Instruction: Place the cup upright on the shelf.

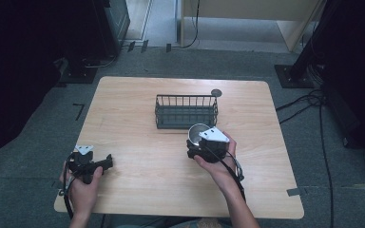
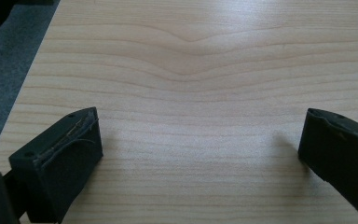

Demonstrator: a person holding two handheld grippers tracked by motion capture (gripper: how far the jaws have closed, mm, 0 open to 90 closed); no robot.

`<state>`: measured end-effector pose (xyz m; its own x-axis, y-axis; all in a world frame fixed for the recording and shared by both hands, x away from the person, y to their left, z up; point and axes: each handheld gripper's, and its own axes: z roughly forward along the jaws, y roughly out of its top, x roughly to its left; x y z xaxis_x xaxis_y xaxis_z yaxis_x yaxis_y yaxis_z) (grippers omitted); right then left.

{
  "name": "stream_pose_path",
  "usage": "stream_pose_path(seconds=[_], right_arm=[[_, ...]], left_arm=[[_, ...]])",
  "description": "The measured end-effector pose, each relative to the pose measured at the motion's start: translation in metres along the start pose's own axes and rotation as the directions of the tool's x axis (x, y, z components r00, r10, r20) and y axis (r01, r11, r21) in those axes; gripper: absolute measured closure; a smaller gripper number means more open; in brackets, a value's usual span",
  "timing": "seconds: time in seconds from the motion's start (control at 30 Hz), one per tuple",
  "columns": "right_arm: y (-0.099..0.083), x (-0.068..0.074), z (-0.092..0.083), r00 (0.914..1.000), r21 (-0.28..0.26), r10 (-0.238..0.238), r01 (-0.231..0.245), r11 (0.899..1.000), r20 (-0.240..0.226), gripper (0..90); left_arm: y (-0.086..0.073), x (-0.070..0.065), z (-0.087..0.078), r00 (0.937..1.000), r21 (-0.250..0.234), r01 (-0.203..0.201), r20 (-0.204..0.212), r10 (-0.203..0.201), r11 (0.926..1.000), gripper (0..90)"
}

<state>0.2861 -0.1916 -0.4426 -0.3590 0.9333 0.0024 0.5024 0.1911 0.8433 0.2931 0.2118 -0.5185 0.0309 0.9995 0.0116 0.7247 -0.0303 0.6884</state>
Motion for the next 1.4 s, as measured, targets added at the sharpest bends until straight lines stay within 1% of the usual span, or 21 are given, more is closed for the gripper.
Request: stream_pose_path(seconds=[0.13, 0.17, 0.27, 0.3, 0.47, 0.53, 0.63, 0.87, 1.07, 1.13, 1.2, 1.37, 1.4], right_arm=[[0.000, -0.006, -0.002, 0.9999, 0.000, 0.007, -0.007, 1.000, 0.012, 18.3], [0.001, -0.010, -0.003, 0.9997, 0.001, 0.014, -0.014, 1.000, 0.022, 18.3], [0.002, -0.013, -0.004, 0.9995, 0.001, 0.013, -0.013, 1.000, 0.029, 18.3], [0.002, -0.017, -0.005, 0.9992, -0.001, 0.017, -0.017, 1.000, 0.037, 18.2], [0.005, -0.022, -0.005, 0.9985, -0.004, 0.020, -0.020, 1.000, 0.051, 18.3], [0.008, -0.026, -0.005, 0.9968, -0.004, 0.035, -0.035, 0.999, 0.072, 18.2], [0.010, -0.029, -0.005, 0.9958, -0.003, 0.045, -0.045, 0.999, 0.080, 18.3], [0.021, -0.035, -0.005, 0.9943, -0.017, 0.058, -0.057, 0.998, 0.090, 18.3], [0.029, -0.039, -0.005, 0.9918, -0.026, 0.062, -0.060, 0.998, 0.111, 18.3], [0.032, -0.043, -0.005, 0.9899, -0.034, 0.081, -0.077, 0.996, 0.117, 18.3], [0.034, -0.044, -0.004, 0.9892, -0.037, 0.085, -0.081, 0.996, 0.119, 18.3], [0.042, -0.047, -0.003, 0.9890, -0.043, 0.084, -0.079, 0.996, 0.122, 18.3], [0.046, -0.048, -0.003, 0.9884, -0.046, 0.085, -0.080, 0.996, 0.125, 18.3]], left_arm=[[0.000, 0.000, 0.000, 1.0000, 0.001, 0.000, 0.000, 0.000, 1.0000, 0.0], [0.000, 0.000, 0.000, 1.0000, 0.001, 0.000, 0.000, 0.000, 1.0000, 0.0], [0.000, 0.000, 0.000, 1.0000, 0.001, 0.000, 0.000, 0.000, 1.0000, 0.0], [0.000, 0.000, 0.000, 1.0000, 0.000, 0.000, 0.000, 0.000, 1.0000, 0.0], [0.000, 0.000, 0.000, 1.0000, 0.000, 0.000, 0.000, 0.000, 1.0000, 0.0], [0.000, 0.000, 0.000, 1.0000, 0.000, 0.000, 0.000, 0.000, 1.0000, 0.0], [0.000, 0.000, 0.000, 1.0000, 0.000, 0.000, 0.000, 0.000, 1.0000, 0.0], [0.000, 0.000, 0.000, 1.0000, 0.000, 0.000, 0.000, 0.000, 1.0000, 0.0], [0.000, 0.000, 0.000, 1.0000, 0.000, 0.000, 0.001, 0.000, 1.0000, 0.0], [0.000, 0.000, 0.000, 1.0000, -0.003, 0.003, 0.000, -0.003, 1.0000, 0.0], [0.000, 0.000, 0.000, 1.0000, -0.002, 0.003, 0.000, -0.003, 1.0000, 0.0], [0.000, 0.000, 0.000, 1.0000, -0.002, 0.003, 0.000, -0.003, 1.0000, 0.0], [0.000, 0.000, 0.000, 1.0000, -0.001, 0.003, 0.000, -0.003, 1.0000, 0.0]])
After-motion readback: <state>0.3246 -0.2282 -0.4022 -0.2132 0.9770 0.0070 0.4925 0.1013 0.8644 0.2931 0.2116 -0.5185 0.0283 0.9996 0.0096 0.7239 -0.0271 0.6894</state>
